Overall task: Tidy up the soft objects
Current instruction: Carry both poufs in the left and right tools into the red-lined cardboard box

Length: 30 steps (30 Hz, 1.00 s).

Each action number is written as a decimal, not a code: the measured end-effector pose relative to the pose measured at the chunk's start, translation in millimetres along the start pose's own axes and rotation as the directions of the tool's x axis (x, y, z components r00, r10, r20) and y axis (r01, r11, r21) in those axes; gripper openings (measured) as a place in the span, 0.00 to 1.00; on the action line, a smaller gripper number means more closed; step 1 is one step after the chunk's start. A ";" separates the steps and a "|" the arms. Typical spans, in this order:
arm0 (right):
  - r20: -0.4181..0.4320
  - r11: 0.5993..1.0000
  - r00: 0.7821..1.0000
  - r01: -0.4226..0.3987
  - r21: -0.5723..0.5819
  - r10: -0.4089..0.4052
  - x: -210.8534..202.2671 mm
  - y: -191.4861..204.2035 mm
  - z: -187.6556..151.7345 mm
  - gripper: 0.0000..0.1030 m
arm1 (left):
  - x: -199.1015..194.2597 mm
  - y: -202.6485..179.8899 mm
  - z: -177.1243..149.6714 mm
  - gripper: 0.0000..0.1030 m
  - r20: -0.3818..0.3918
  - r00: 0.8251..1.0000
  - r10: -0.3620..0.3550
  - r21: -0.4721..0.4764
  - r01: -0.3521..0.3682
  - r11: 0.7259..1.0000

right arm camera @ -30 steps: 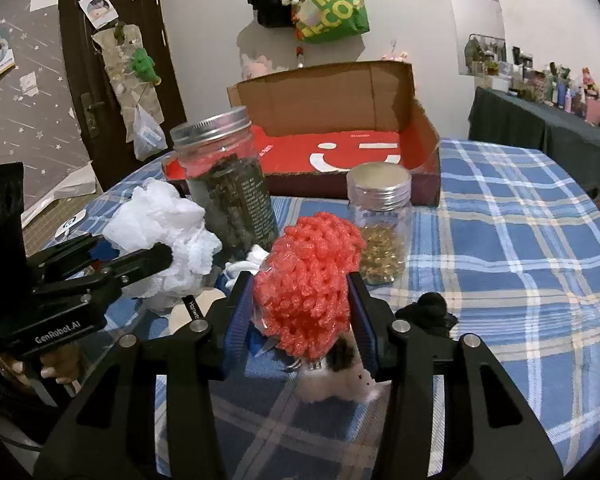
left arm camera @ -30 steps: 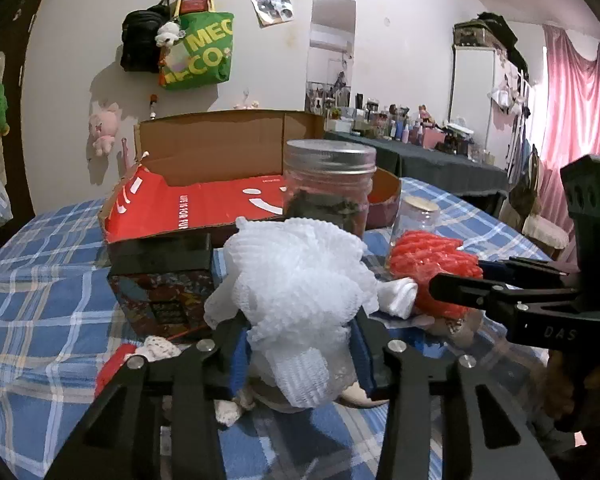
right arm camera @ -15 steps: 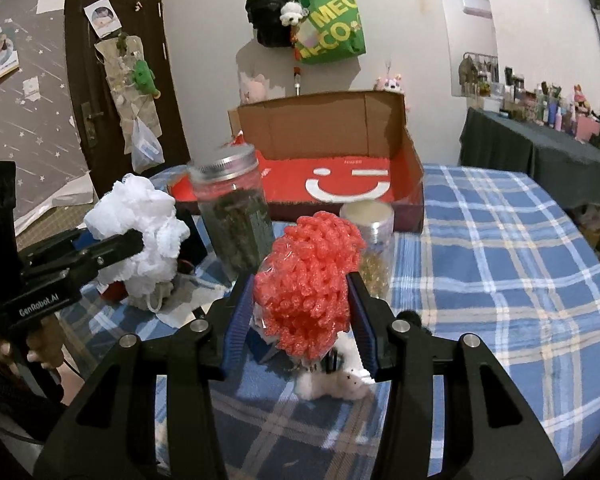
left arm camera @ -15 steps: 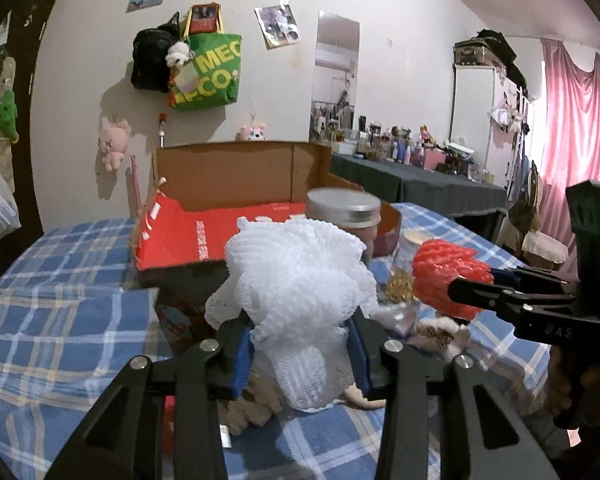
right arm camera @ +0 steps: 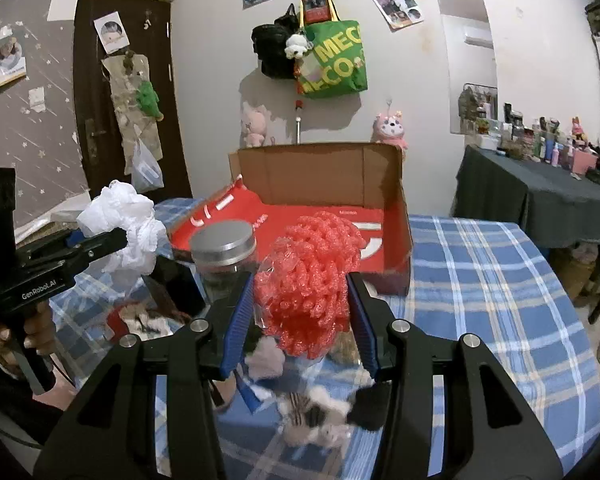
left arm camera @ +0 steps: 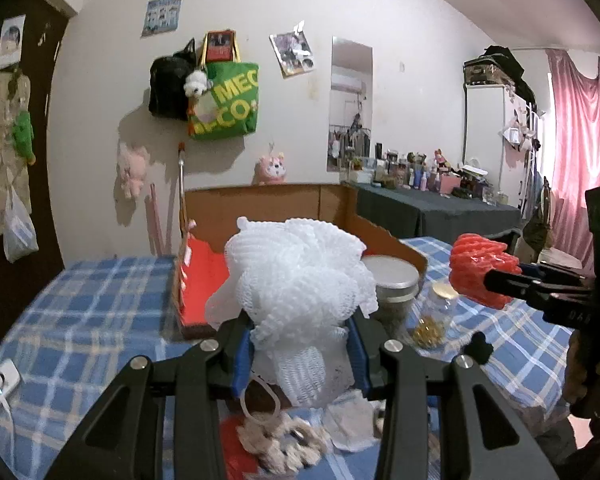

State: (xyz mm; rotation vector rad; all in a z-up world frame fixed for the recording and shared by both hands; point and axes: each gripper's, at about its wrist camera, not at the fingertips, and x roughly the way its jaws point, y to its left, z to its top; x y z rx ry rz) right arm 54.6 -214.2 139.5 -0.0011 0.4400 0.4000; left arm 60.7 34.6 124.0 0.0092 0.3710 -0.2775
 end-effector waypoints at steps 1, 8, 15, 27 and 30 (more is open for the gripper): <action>0.004 1.000 1.000 0.001 -0.007 -0.001 0.5 0.1 3.4 0.43 | -0.7 0.5 3.1 0.41 0.009 1.000 0.005 0.006 -0.005 1.000; 0.029 0.998 0.999 -0.018 -0.054 0.019 8.9 -4.2 32.9 0.43 | 0.8 4.5 29.3 0.41 0.051 0.999 0.003 0.050 -0.005 0.999; -0.014 0.995 0.998 -0.057 -0.085 0.056 35.1 -12.4 60.3 0.43 | 24.1 11.9 54.3 0.41 0.007 0.999 -0.040 0.070 0.039 0.997; -0.199 0.987 0.976 -0.110 -0.116 0.085 135.6 -27.4 112.3 0.43 | 118.2 35.2 92.8 0.41 -0.191 0.980 -0.059 0.114 0.082 0.990; -0.264 0.986 0.961 -0.118 -0.113 0.085 171.4 -29.8 122.3 0.43 | 148.1 39.2 101.0 0.41 -0.247 0.967 -0.069 0.103 0.097 0.990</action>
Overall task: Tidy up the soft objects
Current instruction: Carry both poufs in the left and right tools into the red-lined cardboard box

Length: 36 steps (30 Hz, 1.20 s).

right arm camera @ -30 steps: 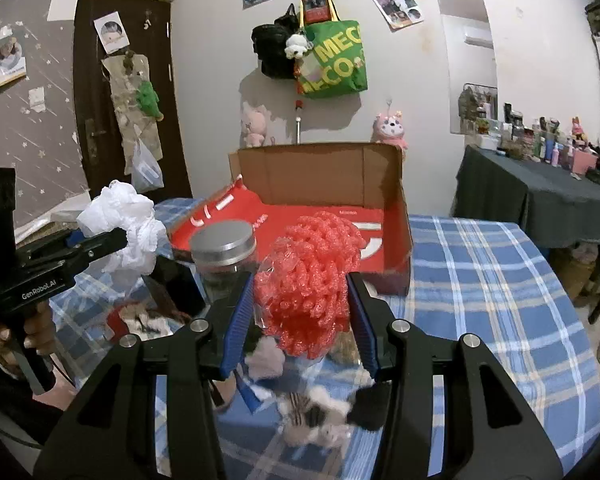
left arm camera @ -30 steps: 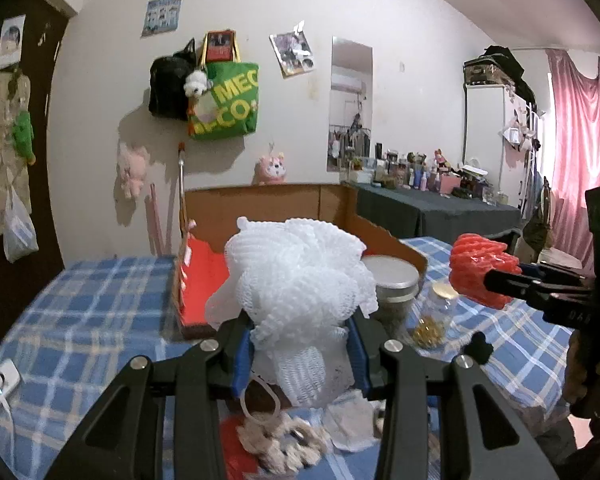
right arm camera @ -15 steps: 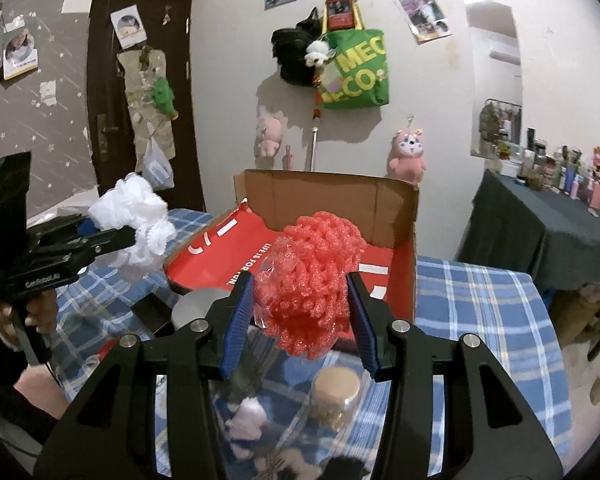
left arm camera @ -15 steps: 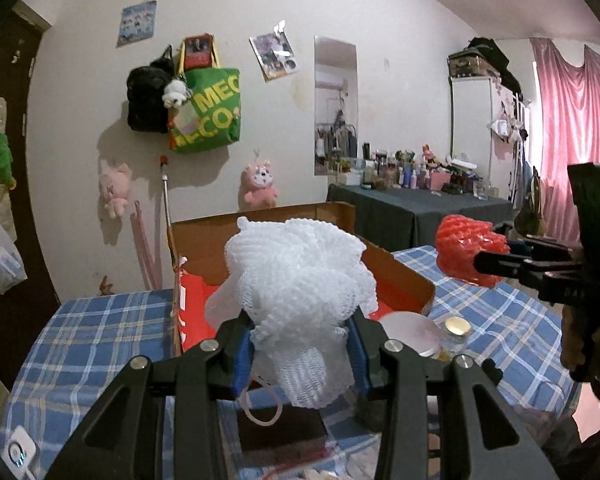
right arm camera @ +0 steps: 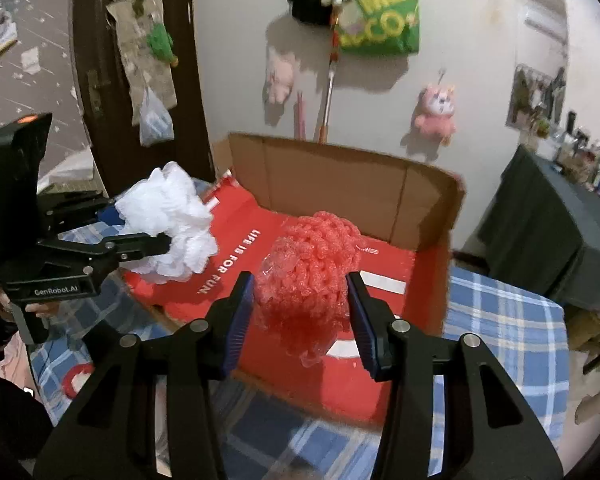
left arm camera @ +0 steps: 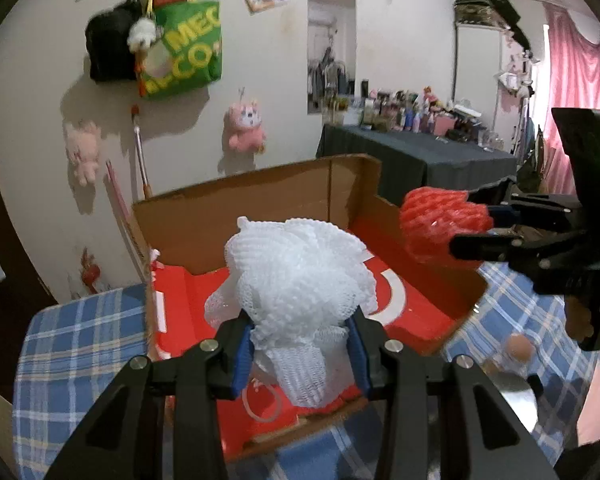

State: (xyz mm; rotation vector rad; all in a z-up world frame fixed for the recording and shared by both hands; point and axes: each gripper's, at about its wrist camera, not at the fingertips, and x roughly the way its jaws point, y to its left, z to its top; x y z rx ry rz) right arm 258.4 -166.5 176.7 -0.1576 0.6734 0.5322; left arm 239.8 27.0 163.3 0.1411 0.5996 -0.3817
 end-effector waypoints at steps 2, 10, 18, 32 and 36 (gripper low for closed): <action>-0.042 1.000 0.999 -0.002 0.011 0.002 21.4 -6.3 11.1 0.43 | 17.6 6.9 7.8 0.41 -0.036 0.999 -0.007 -0.016 0.006 1.000; -0.214 0.999 0.976 0.036 0.032 -0.028 107.9 -33.7 41.2 0.43 | 97.3 25.0 30.1 0.42 -0.166 0.986 -0.012 -0.031 0.007 0.999; -0.350 0.997 0.936 0.065 0.042 -0.047 167.3 -42.8 49.6 0.43 | 164.1 40.4 37.7 0.43 -0.266 0.964 -0.015 -0.085 -0.008 0.996; -0.388 0.993 0.917 0.112 0.030 -0.091 189.6 -50.7 53.6 0.46 | 196.7 48.6 36.3 0.54 -0.310 0.951 0.015 -0.104 -0.050 0.993; -0.388 0.993 0.916 0.119 0.029 -0.098 187.0 -50.8 53.1 0.47 | 196.3 48.8 36.9 0.57 -0.308 0.951 0.022 -0.103 -0.056 0.993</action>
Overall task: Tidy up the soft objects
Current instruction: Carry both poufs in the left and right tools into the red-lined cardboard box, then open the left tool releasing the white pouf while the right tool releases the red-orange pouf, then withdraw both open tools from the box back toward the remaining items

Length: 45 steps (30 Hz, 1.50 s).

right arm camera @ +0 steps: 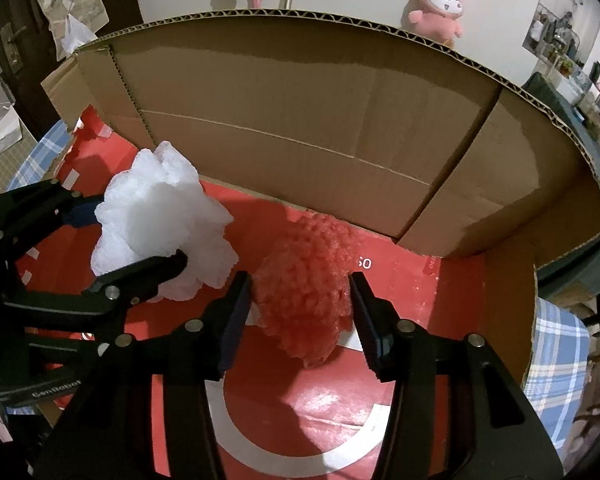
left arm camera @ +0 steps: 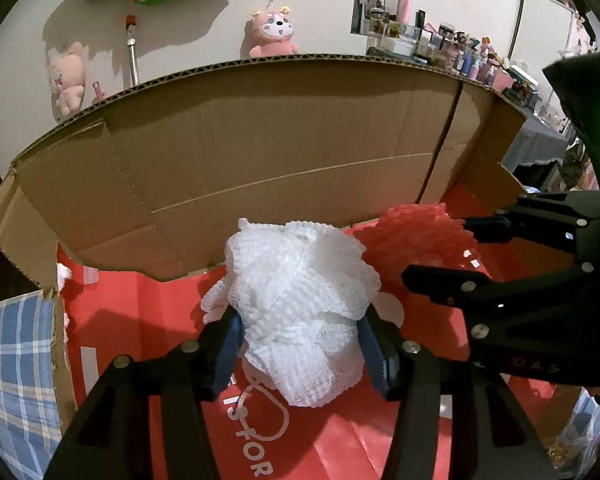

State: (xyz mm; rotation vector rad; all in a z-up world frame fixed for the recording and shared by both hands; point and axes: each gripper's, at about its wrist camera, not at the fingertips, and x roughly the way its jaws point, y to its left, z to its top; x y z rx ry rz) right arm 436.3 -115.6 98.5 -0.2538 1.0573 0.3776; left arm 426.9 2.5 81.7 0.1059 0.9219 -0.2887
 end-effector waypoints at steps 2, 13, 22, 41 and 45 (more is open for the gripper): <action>-0.001 1.000 1.000 0.005 -0.004 -0.005 -0.4 2.1 0.3 0.48 | 0.0 2.2 0.4 0.59 0.002 1.000 0.005 -0.005 -0.005 1.000; 0.004 0.998 0.998 0.058 -0.009 -0.058 -1.2 5.5 2.4 0.61 | -6.9 4.2 -1.8 0.77 0.021 0.999 0.036 0.001 -0.036 0.999; 0.022 0.996 0.996 0.087 0.014 -0.088 -20.4 5.5 1.8 0.67 | -35.0 5.5 -4.8 0.94 0.095 0.994 0.048 -0.002 -0.048 0.999; 0.313 0.993 0.943 0.106 0.052 -0.117 -207.8 29.6 -70.6 0.88 | -192.8 -9.9 -42.6 1.00 0.362 0.930 0.063 -0.055 -0.046 0.997; 0.393 0.993 0.912 0.102 0.051 -0.114 -247.8 35.6 -107.2 0.90 | -232.5 -18.6 -63.8 1.00 0.428 0.902 0.064 -0.056 -0.044 0.997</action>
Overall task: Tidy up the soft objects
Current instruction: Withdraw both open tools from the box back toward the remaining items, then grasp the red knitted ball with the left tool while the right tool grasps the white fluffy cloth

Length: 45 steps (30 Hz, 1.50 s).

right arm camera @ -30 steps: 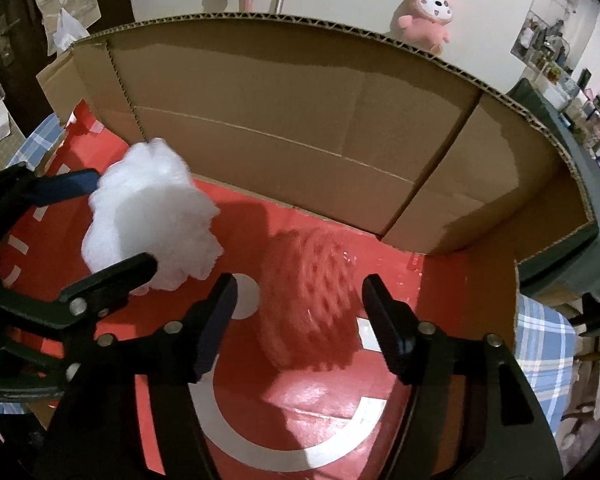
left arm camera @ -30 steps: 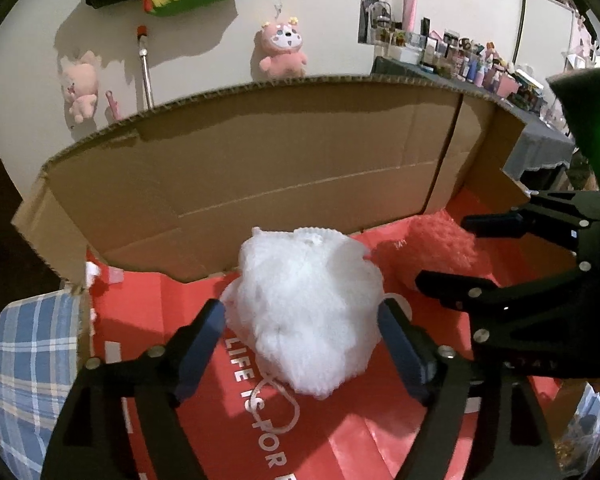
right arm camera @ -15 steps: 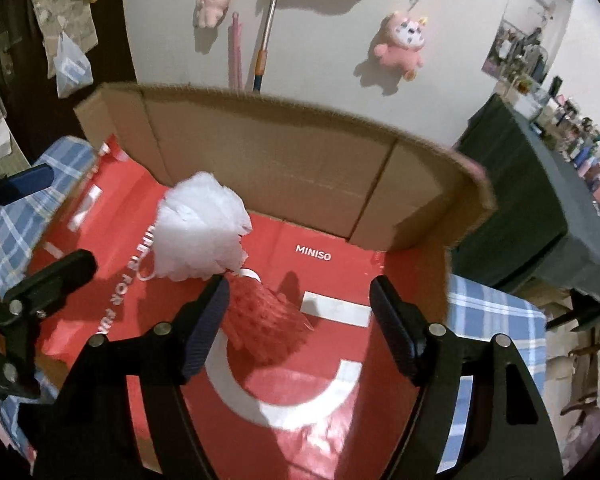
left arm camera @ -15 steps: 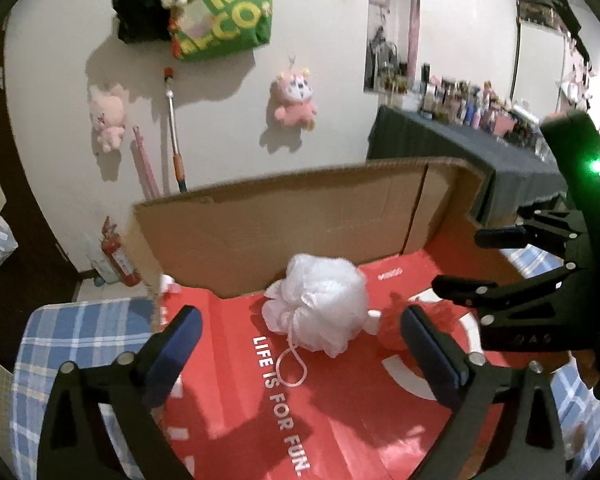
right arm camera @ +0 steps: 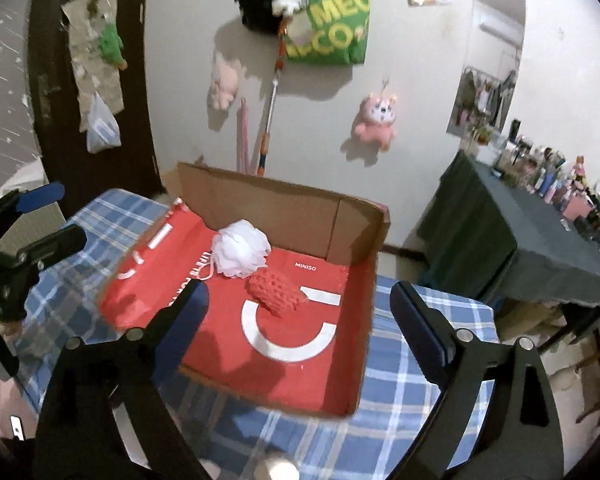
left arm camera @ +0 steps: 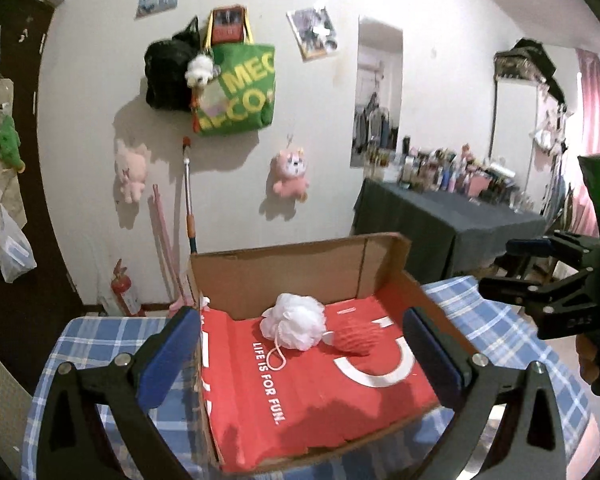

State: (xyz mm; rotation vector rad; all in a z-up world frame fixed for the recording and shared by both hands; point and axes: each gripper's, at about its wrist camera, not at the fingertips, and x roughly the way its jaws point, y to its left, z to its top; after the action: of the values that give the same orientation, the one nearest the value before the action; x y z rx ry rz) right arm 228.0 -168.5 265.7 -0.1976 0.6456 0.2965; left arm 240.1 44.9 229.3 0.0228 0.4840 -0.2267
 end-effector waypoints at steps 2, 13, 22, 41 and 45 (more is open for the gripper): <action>0.030 1.000 1.000 0.001 0.001 -0.001 -21.0 1.3 -10.1 0.90 | -22.0 -1.9 -3.8 1.00 0.031 0.999 -0.012 -0.004 0.012 1.000; 0.173 1.000 0.985 -0.006 0.020 0.003 -118.0 8.3 -66.7 0.90 | -127.4 -17.9 -29.1 1.00 0.180 0.984 -0.001 0.016 -0.002 1.000; 0.290 0.998 0.956 0.014 0.065 -0.033 -175.6 24.9 -134.6 0.97 | -191.3 -34.3 -74.5 1.00 0.257 0.966 0.019 0.035 -0.030 0.999; 0.276 0.970 0.938 0.167 0.175 -0.212 -129.5 61.1 -269.3 1.00 | -178.7 -54.1 -206.3 1.00 0.204 0.979 0.000 -0.058 0.012 0.998; 0.234 0.969 0.953 0.148 0.197 -0.193 -107.7 62.3 -280.1 1.00 | -164.4 -58.3 -223.5 1.00 0.178 0.984 0.015 -0.050 -0.006 0.999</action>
State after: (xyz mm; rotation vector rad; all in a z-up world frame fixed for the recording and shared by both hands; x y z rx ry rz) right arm -31.4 -208.6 107.5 -0.0427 0.3965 0.0930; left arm -16.8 39.5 109.6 -0.0427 0.3109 -0.2047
